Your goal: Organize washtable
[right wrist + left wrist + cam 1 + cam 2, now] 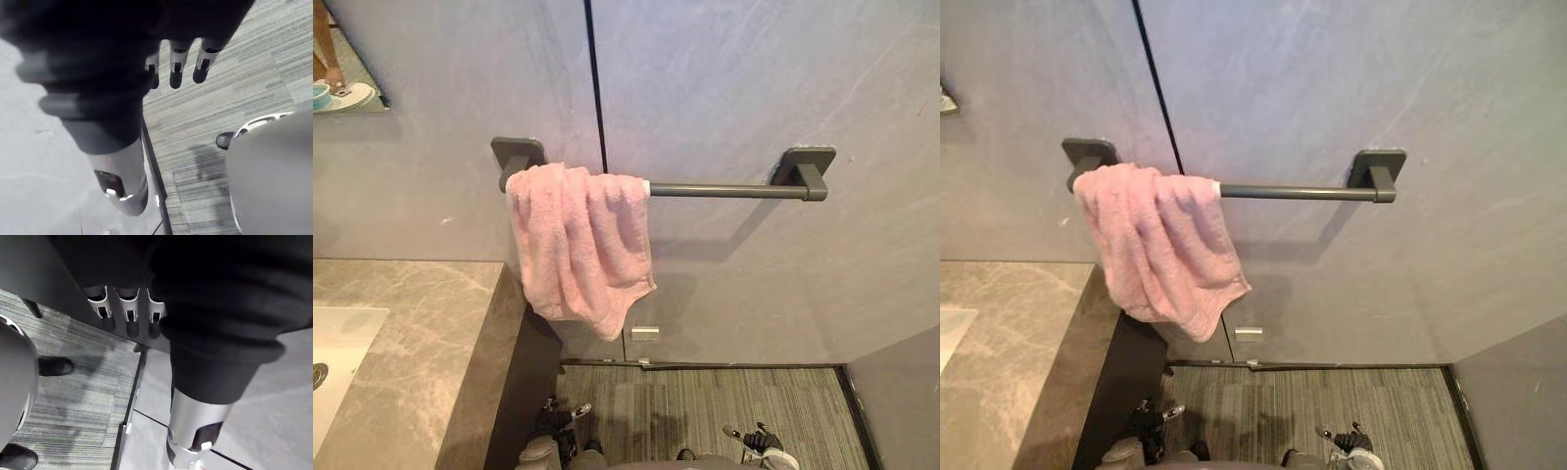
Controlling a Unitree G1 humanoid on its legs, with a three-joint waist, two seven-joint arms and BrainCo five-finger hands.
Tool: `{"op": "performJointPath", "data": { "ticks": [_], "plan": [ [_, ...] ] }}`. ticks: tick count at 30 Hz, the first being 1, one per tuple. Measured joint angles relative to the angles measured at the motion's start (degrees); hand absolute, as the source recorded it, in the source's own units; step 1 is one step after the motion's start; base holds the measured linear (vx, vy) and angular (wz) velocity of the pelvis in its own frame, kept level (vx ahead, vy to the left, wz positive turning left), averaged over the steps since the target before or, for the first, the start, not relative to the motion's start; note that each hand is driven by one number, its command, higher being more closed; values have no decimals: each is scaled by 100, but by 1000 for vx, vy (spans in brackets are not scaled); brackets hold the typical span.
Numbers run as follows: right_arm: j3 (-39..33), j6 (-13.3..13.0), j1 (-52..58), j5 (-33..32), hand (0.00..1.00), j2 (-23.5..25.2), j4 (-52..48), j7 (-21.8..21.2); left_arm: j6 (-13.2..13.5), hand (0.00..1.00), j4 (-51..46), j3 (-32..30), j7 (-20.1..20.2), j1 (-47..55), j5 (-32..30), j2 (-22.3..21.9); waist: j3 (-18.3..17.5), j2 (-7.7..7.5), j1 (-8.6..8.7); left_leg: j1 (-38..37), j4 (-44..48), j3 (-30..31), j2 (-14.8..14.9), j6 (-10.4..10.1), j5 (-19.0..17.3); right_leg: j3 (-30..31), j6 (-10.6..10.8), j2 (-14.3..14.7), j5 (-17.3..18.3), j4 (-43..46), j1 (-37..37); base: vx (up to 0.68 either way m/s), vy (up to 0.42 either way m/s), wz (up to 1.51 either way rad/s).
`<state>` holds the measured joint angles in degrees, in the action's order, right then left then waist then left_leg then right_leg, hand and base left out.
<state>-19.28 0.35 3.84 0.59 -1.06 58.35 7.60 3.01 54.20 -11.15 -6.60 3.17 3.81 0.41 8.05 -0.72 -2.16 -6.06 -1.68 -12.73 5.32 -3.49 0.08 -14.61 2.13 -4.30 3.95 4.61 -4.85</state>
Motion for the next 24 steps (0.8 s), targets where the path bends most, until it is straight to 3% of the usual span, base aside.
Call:
{"op": "performJointPath", "data": {
  "ticks": [9, 16, 24],
  "plan": [
    [244, -16, 106, 82, 0, -110, -405, 12, 279, 0, -3201, 201, -103, 1056, 894, 36, -16, 39, -21, -89, -360, 266, -171, 71, 207, -60, 18, -92, -60, -76, 5, -54, 29, 9],
    [447, -24, 303, 181, 0, -119, -809, -7, 348, 0, -4119, 214, -100, 1143, 1348, -4, -59, 38, -15, -200, -364, 276, -154, 70, 204, -81, 61, -77, -10, -78, -107, 26, -6, 0],
    [466, -21, 284, 241, 0, -133, -800, -27, 517, 0, -4818, 280, -56, 1009, 1405, 112, -121, 67, -8, -242, -369, 308, -141, 68, 201, -72, 56, -56, 3, -93, -185, 12, -5, 0]
  ]
}}
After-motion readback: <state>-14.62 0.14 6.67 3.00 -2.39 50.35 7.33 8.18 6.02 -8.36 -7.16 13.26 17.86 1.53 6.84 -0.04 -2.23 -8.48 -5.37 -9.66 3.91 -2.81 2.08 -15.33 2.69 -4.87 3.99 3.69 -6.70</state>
